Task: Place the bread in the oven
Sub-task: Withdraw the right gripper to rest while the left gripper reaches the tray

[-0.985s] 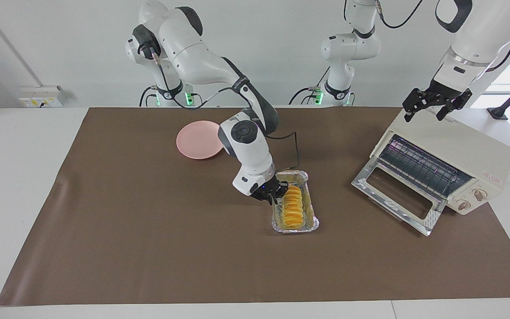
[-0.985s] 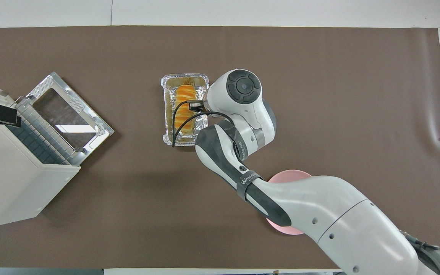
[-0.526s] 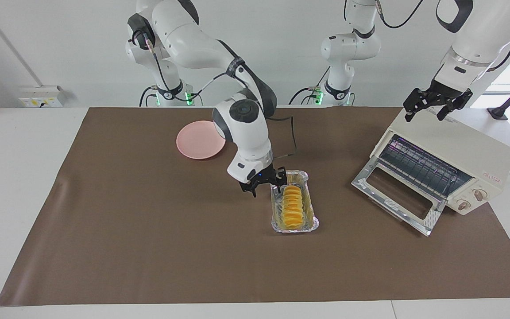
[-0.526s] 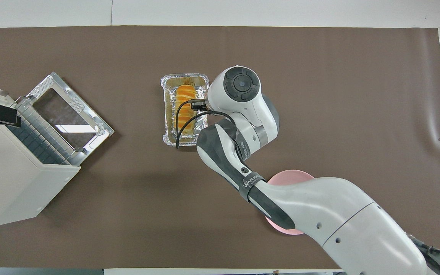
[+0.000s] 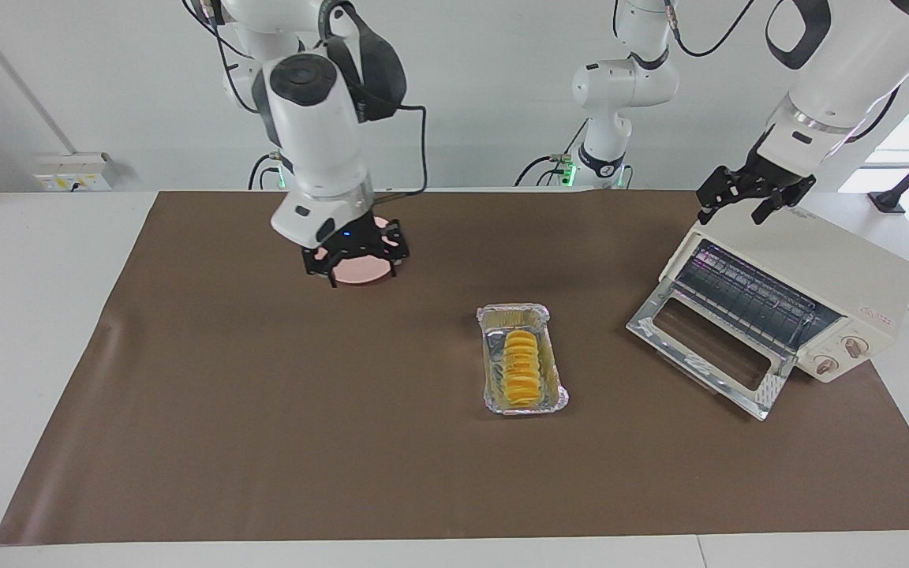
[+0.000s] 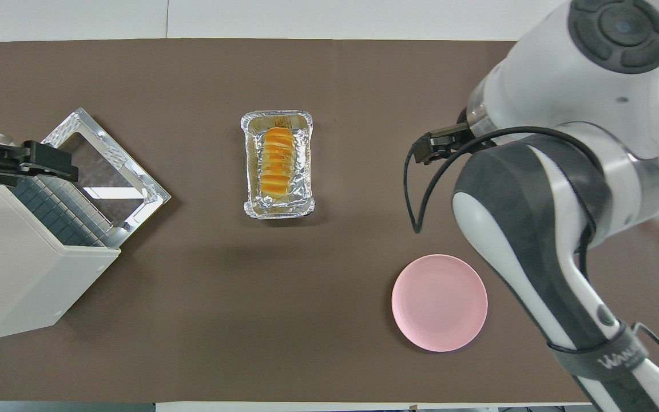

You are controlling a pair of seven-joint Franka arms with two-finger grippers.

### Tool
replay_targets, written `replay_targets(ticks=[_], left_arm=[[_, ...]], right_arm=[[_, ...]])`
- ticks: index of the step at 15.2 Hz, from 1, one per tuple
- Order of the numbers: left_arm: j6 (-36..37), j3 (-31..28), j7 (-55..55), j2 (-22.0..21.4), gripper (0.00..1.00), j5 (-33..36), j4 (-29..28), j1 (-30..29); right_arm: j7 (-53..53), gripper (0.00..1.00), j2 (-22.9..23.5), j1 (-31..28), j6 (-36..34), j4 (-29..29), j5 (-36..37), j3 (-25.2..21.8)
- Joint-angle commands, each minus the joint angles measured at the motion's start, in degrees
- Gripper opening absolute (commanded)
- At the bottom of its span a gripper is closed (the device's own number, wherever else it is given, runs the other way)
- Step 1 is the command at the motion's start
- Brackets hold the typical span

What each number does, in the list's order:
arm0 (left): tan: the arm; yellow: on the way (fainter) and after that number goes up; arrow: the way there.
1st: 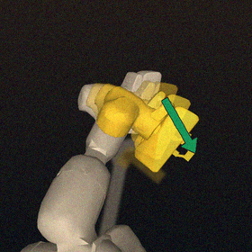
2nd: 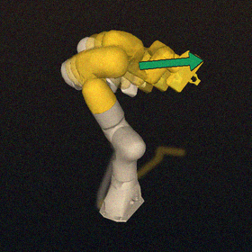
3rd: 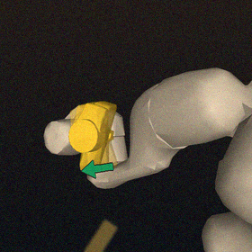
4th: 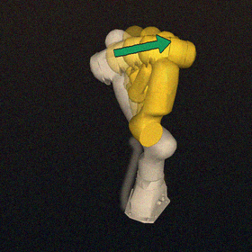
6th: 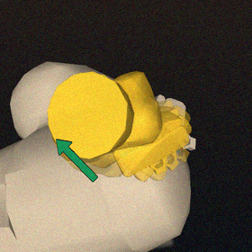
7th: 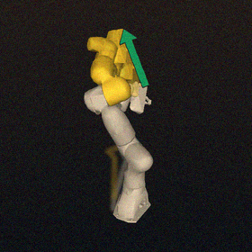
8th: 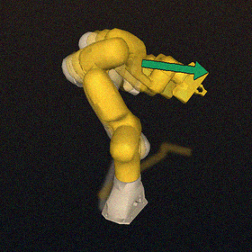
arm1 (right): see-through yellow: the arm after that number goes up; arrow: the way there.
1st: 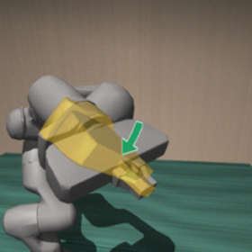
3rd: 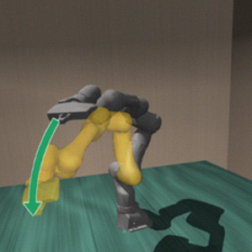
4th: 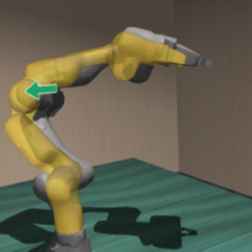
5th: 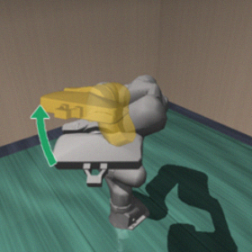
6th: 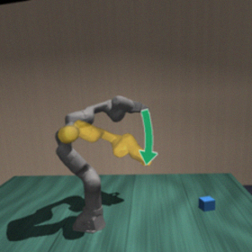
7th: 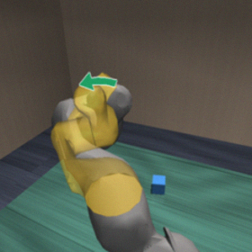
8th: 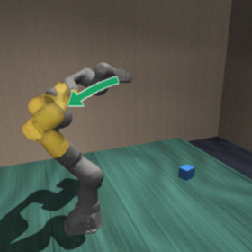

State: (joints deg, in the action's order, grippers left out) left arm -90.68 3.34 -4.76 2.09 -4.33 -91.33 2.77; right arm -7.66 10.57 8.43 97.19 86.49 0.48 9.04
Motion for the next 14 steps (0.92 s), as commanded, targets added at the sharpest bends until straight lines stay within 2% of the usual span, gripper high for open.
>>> replay_targets(ticks=[1, 3, 4, 6, 8, 9, 11, 14], left_arm=[[-0.19, -0.44, -9.71, 12.28, 1.00, -0.60, 11.05, 7.67], [-0.81, -1.05, -16.65, 21.68, 1.00, -0.33, 20.79, 13.20], [-1.94, -1.49, -19.12, 23.90, 1.00, -0.42, 22.58, 15.05], [-7.99, -1.59, -21.69, 25.58, 1.00, -0.07, 22.16, 19.09], [-13.96, -1.59, -21.79, 26.38, 1.00, 0.63, 19.36, 21.48], [-15.91, -1.59, -21.87, 28.12, 1.00, 0.72, 19.17, 22.62], [-19.42, -2.28, -23.71, 33.56, 1.00, 1.25, 20.31, 25.95], [-22.42, -2.99, -25.04, 36.66, 1.00, 1.60, 20.14, 28.87]], right_arm=[[6.42, 1.00, -8.09, -5.42, -2.00, 7.98, 0.66, 0.54], [7.14, 1.00, -10.66, -7.80, -2.18, 9.84, 0.75, 0.46], [6.88, 1.00, -11.53, -9.64, -3.66, 9.75, 0.75, 0.46], [7.05, 1.00, -12.50, -14.20, -5.43, 9.49, 0.66, 0.46], [7.14, 1.00, -13.12, -17.20, -5.43, 9.40, 0.66, 0.37], [7.05, 1.00, -13.12, -18.26, -5.43, 9.49, 0.49, 0.37], [6.79, 1.00, -13.12, -18.71, -4.82, 9.31, 0.14, 0.37], [6.52, 1.00, -13.04, -19.41, -4.81, 9.40, -0.39, 0.28]])
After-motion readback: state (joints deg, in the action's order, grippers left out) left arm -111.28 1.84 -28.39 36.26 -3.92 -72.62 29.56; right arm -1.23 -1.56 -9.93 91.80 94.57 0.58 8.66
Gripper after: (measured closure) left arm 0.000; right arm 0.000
